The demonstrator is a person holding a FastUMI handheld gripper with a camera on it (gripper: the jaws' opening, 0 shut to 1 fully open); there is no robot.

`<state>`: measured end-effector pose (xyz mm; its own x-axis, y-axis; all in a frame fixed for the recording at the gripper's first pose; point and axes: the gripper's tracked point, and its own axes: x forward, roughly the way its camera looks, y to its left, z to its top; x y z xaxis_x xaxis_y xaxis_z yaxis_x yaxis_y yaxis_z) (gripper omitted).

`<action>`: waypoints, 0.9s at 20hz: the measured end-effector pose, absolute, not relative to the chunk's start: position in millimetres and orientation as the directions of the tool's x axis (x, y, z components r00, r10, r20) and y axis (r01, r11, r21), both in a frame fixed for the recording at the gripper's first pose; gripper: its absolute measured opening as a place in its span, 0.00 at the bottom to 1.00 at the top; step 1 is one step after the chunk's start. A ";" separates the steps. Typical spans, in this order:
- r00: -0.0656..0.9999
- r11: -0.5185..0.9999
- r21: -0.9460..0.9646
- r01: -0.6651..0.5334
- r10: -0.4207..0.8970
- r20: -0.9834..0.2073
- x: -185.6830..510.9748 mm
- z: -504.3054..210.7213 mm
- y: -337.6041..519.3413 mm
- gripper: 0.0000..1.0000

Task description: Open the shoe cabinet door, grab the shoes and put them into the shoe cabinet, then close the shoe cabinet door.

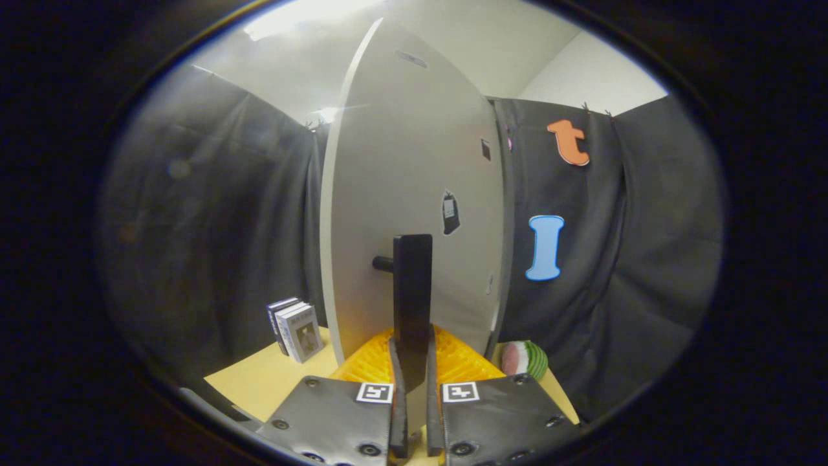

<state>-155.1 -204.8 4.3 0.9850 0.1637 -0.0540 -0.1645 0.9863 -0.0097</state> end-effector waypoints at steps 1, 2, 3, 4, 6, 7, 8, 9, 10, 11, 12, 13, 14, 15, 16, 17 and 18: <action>0.987 0.988 -0.016 -0.151 0.150 -0.057 -157.1 5.2 -212.3 0.13; 0.990 0.991 -0.021 -0.132 0.130 -0.060 -157.2 2.9 -221.6 0.13; 0.992 0.993 -0.018 -0.116 0.115 -0.058 -162.0 4.8 -229.7 0.12; 0.993 0.995 -0.016 -0.100 0.099 -0.061 -163.4 3.2 -236.2 0.12; 0.996 0.998 -0.018 -0.061 0.060 -0.065 -166.6 2.7 -253.4 0.10; 0.997 0.999 -0.020 -0.042 0.040 -0.061 -169.3 5.1 -263.7 0.10; 0.998 1.000 -0.017 -0.027 0.026 -0.054 -171.6 8.9 -273.7 0.09; 0.999 1.000 -0.016 -0.013 0.012 -0.043 -173.3 13.2 -284.5 0.08; 0.999 1.000 -0.020 0.002 -0.003 -0.036 -173.0 14.2 -293.0 0.08; 0.999 1.000 -0.024 0.018 -0.019 -0.036 -174.0 14.6 -301.7 0.08; 0.999 0.999 -0.025 0.031 -0.032 -0.038 -175.2 14.6 -310.9 0.08; 0.998 0.999 -0.021 0.042 -0.043 -0.038 -176.1 15.2 -318.7 0.07; 0.998 0.999 -0.017 0.051 -0.051 -0.040 -177.9 15.9 -326.7 0.07; 0.997 0.998 -0.016 0.060 -0.061 -0.041 -179.2 16.2 -332.3 0.07; 0.997 0.998 -0.017 0.068 -0.068 -0.040 -180.2 17.0 -338.9 0.07; 0.996 0.997 -0.019 0.074 -0.075 -0.040 -181.1 18.1 -343.4 0.06; 0.996 0.997 -0.023 0.079 -0.080 -0.041 -183.0 18.3 -349.0 0.05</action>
<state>-183.0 -349.0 18.3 0.9959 -0.0800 -0.0411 0.0791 0.9966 -0.0225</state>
